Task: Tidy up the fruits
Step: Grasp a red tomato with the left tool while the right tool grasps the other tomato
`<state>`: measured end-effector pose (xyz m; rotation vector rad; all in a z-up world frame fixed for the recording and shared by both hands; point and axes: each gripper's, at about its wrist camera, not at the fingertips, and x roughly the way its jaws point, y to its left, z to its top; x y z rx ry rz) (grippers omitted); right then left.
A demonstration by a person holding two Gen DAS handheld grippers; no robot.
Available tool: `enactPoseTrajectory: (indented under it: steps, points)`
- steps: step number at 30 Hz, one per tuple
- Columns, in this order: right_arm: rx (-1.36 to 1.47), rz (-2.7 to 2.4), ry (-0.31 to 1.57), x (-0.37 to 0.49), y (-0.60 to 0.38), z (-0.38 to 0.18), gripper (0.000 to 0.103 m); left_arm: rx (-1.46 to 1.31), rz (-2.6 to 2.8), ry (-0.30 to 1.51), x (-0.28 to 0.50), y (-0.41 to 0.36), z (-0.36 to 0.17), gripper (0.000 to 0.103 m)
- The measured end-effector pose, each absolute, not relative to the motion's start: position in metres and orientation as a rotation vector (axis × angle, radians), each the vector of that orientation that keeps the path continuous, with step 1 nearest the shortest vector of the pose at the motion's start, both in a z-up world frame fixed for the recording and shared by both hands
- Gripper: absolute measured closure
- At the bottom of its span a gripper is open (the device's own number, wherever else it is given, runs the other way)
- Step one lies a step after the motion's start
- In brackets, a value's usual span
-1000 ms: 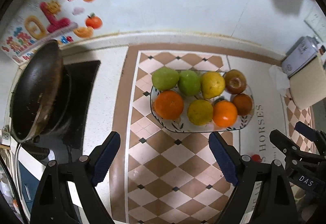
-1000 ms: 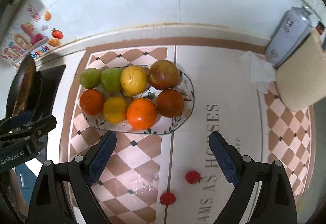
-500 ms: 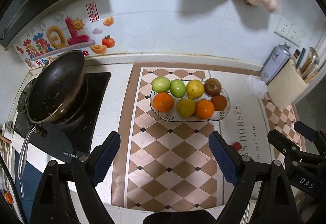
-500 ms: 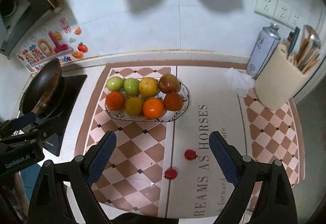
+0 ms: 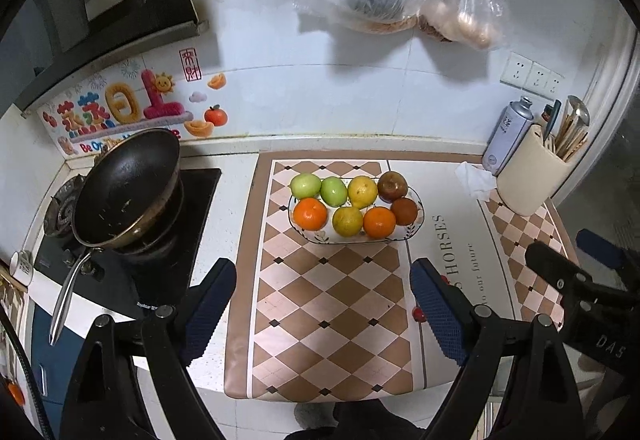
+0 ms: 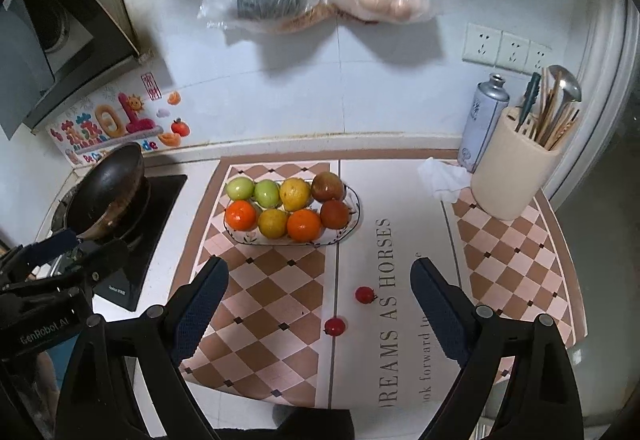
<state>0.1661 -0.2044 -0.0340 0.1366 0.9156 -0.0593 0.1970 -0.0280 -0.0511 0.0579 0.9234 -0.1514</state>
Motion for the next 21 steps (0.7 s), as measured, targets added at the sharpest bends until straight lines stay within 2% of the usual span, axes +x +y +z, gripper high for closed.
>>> enactPoseTrajectory:
  steps: [13, 20, 21]
  points:
    - [0.134, -0.069, 0.889, 0.159, -0.199, -0.025, 0.008, 0.053, -0.134, 0.909, 0.191, -0.024, -0.047, 0.014]
    - [0.204, -0.061, 0.914, 0.176, -0.212, -0.039, 0.008, 0.052, -0.122, 0.948, 0.208, -0.031, -0.064, 0.014]
    - [0.219, -0.064, 0.931, 0.181, -0.218, -0.046, 0.008, 0.061, -0.114, 0.959, 0.213, -0.033, -0.070, 0.005]
